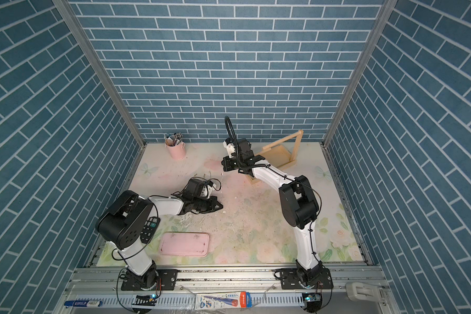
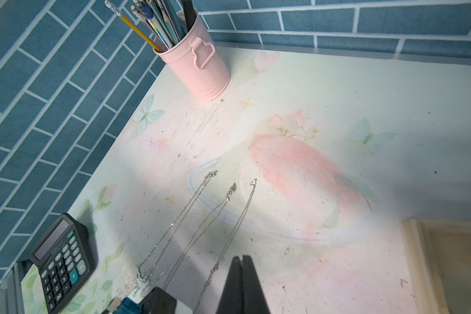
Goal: Take the necklace off the jewelry display stand
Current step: Place the necklace at the center of the board.
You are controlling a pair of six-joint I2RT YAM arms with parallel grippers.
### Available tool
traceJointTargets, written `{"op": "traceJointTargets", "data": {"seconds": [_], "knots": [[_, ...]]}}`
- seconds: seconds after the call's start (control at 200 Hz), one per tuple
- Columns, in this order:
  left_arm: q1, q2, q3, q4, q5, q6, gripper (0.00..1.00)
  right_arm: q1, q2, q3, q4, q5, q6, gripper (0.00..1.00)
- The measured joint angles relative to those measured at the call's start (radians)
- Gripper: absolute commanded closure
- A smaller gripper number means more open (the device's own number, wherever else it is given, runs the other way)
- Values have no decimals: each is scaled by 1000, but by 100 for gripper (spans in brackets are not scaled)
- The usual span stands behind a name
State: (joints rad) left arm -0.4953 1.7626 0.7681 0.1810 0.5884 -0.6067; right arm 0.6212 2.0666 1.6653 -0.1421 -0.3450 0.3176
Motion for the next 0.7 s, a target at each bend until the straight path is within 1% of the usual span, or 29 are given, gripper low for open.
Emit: {"op": "traceJointTargets", "data": {"seconds": [0.425, 0.52, 0.7], "knots": [[3, 41, 30, -13, 12, -41, 97, 0, 26, 0, 2, -3, 0, 100], [8, 42, 31, -15, 14, -56, 95, 0, 26, 0, 2, -3, 0, 100], [13, 47, 35, -19, 25, -87, 95, 0, 30, 0, 5, -4, 0, 100]]}}
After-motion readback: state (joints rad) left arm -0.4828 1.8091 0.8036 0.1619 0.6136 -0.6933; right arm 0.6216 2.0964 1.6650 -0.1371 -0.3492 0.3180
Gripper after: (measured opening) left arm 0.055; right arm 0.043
